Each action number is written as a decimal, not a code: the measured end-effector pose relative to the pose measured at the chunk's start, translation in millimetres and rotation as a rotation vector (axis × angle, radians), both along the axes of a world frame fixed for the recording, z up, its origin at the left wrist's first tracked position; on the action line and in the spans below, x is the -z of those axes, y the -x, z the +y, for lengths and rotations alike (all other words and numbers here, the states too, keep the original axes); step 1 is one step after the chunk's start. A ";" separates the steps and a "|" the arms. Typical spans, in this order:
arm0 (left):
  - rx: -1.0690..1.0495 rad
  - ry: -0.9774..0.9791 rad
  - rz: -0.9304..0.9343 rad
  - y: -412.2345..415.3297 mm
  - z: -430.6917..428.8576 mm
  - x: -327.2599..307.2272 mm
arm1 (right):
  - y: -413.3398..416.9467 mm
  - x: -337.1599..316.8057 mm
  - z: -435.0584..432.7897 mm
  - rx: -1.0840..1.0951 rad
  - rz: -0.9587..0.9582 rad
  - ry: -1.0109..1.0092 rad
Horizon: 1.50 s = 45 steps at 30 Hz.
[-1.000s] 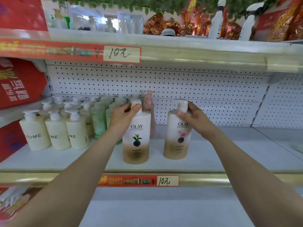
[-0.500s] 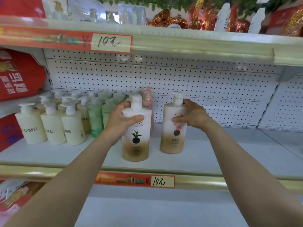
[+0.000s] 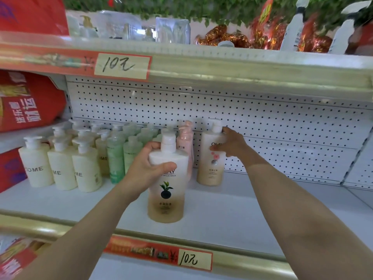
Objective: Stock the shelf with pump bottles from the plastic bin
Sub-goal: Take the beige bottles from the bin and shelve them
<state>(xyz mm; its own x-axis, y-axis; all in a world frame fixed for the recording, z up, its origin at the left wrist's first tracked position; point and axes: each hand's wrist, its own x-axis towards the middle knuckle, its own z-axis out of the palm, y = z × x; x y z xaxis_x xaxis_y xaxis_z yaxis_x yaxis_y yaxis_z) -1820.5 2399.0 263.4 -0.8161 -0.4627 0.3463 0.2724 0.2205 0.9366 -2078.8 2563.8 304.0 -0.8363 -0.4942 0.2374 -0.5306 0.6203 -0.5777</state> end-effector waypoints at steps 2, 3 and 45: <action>0.008 -0.014 0.006 -0.8 1.1 -0.1 | 8.0 1.4 -5.8 0.002 -0.001 -0.005; 0.008 -0.015 0.008 -1.0 1.3 -0.1 | 12.0 3.2 -8.1 0.000 0.010 -0.007; -0.098 0.442 -0.027 40.0 2.0 -11.5 | -125.0 2.0 23.8 -0.197 -0.080 0.043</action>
